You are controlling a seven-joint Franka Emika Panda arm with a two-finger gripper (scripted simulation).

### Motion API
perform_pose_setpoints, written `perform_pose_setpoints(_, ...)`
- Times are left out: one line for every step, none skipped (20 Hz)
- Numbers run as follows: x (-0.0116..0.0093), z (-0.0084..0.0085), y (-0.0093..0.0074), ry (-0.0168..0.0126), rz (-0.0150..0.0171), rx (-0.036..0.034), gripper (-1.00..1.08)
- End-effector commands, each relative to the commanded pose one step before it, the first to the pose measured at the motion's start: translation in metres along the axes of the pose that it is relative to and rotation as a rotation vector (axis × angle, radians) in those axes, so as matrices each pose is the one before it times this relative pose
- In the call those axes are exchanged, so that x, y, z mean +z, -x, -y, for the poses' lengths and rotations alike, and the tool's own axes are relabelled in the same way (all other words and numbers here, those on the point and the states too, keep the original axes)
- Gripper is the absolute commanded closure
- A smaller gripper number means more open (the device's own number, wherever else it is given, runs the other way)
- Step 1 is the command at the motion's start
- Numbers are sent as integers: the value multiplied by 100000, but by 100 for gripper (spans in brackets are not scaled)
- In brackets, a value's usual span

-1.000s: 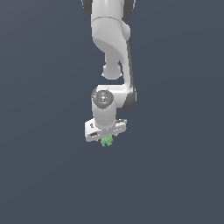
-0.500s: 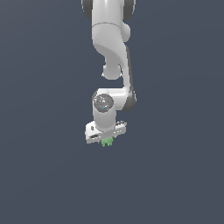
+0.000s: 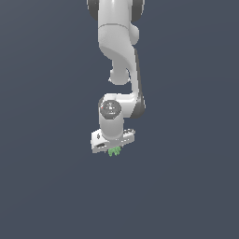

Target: Pick up the object and move it to a goal position.

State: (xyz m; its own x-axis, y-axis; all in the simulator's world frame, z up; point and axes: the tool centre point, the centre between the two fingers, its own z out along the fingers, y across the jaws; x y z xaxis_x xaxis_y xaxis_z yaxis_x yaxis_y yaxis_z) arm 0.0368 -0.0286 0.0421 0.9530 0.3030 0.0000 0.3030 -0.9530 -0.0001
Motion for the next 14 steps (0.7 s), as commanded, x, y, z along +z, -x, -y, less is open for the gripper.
perform_pose_setpoints(-353,-57,32,28,-66,6,108)
perform_pose_setpoints(-247,-34,41,0,0,0,108)
perform_pose_setpoints(-303,-41,50,0,0,0,108)
perform_pose_setpoints(-360,-49,59,0,0,0,108)
perform_pose_setpoints(-418,-57,69,0,0,0,108)
perform_pose_setpoints(-477,-65,78,0,0,0,108)
perform_pose_setpoints(-537,-73,88,0,0,0,108)
perform_pose_setpoints(-600,-82,98,0,0,0,108)
perform_pose_setpoints(-664,-90,108,0,0,0,108)
perform_pose_setpoints(-730,-99,118,0,0,0,108)
perform_pose_setpoints(-797,-109,128,0,0,0,108)
perform_pose_setpoints(-860,-117,138,0,0,0,108)
perform_pose_setpoints(-919,-125,147,0,0,0,108)
perform_pose_setpoints(-975,-133,155,0,0,0,108)
